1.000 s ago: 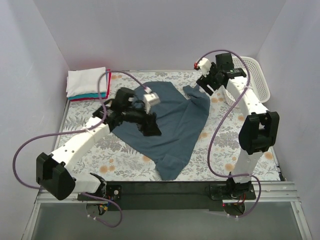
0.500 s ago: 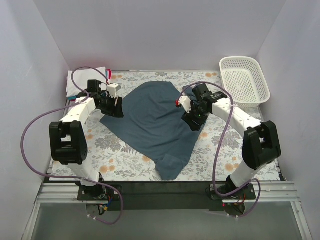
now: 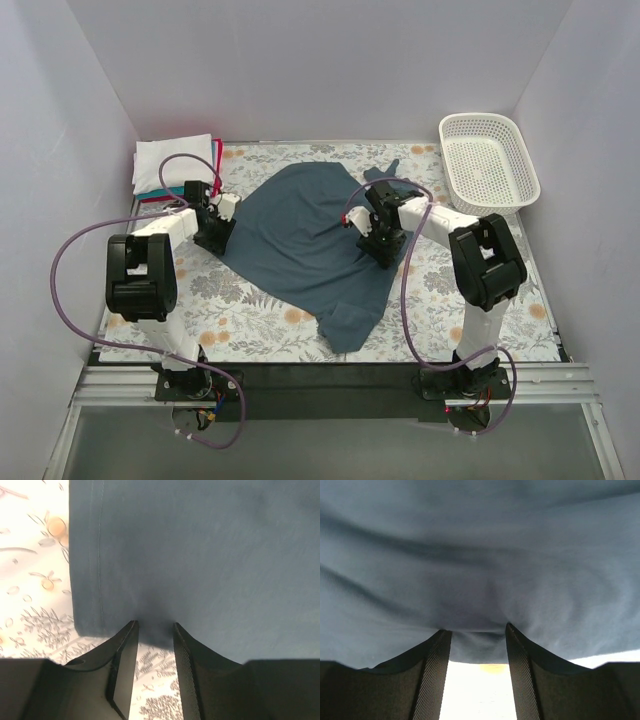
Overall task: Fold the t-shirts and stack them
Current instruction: Flatten the tshirt out
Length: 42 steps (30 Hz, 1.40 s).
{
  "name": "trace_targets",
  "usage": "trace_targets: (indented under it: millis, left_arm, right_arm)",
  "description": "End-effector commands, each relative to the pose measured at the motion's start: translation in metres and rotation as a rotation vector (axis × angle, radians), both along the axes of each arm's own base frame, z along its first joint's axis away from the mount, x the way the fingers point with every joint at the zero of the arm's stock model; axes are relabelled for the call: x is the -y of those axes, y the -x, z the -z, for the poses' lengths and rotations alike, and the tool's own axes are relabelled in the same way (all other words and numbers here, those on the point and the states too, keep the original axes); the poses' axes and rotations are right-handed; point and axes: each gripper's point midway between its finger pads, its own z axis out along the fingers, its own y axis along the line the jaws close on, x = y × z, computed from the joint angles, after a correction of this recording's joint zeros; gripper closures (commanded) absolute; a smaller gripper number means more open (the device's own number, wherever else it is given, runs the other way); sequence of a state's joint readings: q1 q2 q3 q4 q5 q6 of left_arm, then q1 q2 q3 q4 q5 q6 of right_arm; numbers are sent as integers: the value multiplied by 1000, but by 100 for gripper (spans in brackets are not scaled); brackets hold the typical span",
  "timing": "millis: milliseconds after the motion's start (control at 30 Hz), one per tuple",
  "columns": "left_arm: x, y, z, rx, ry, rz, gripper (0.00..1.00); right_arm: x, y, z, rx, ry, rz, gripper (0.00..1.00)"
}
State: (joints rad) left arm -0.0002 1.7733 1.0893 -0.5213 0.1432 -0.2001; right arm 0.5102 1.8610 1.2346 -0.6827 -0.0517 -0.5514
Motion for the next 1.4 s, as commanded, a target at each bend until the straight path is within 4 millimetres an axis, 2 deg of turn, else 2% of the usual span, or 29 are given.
trace_targets:
  millis: [0, 33, 67, 100, 133, 167, 200, 233, 300, 333, 367, 400, 467, 533, 600, 633, 733, 1000, 1033, 1100, 1267, 1367]
  left_arm:
    - [-3, 11, -14, 20, -19, -3, 68]
    - [-1, 14, -13, 6, -8, -9, 68]
    - [3, 17, -15, -1, 18, -8, 68]
    - [6, 21, -16, -23, 38, -26, 68]
    - [9, 22, -18, -27, 53, -26, 67]
    - [13, 22, -22, -29, 77, -29, 66]
    - [16, 22, -27, -37, 93, -31, 64]
    - [18, 22, -33, -37, 108, -39, 64]
    - [27, 26, -41, -50, 154, -31, 61]
    - [30, 25, -50, -35, 172, -32, 56]
    - [30, 25, -53, -28, 174, -34, 56]
    - [30, 26, -55, -24, 174, -38, 52]
    - [29, 25, -55, -22, 168, -39, 51]
    - [23, 22, -51, -7, 138, -39, 49]
    - [19, 19, -46, 1, 113, -43, 48]
    - [16, 18, -44, 3, 98, -47, 48]
    - [12, 10, -40, 2, 77, -56, 48]
    - [6, 1, -34, 3, 46, -74, 44]
    - [-5, 1, -34, 3, 47, -110, 44]
    - [-5, 1, -33, 1, 51, -114, 43]
    - [-4, 3, -23, -10, 64, -136, 42]
    - [0, 5, -16, -30, 86, -140, 42]
  right_arm:
    - [27, -64, 13, 142, 120, 71, 47]
    - [31, -77, 20, 151, 139, 85, 47]
    - [28, -114, 0, 235, 113, 121, 47]
    - [33, -131, 4, 251, 138, 147, 47]
    - [30, -148, -5, 280, 119, 162, 46]
    - [24, -173, -36, 337, 68, 176, 46]
    - [14, -176, -54, 346, 5, 161, 43]
    - [10, -176, -72, 359, -32, 147, 42]
    - [-1, -157, -93, 329, -115, 99, 38]
    - [-2, -131, -128, 342, -176, 69, 36]
    - [-1, -128, -127, 329, -169, 63, 36]
    - [2, -103, -133, 307, -192, 49, 34]
    - [9, -70, -128, 241, -193, 48, 34]
    - [18, -26, -111, 132, -200, 83, 34]
    - [19, 0, -106, 82, -226, 100, 34]
    - [25, 20, -86, 15, -210, 116, 34]
    - [31, 46, -68, -67, -199, 177, 35]
    - [19, 71, -38, -229, -254, 277, 32]
    - [17, 74, -35, -248, -263, 287, 32]
    - [11, 82, -28, -304, -291, 294, 32]
    - [10, 81, -11, -326, -285, 308, 32]
    - [7, 84, 1, -365, -288, 313, 35]
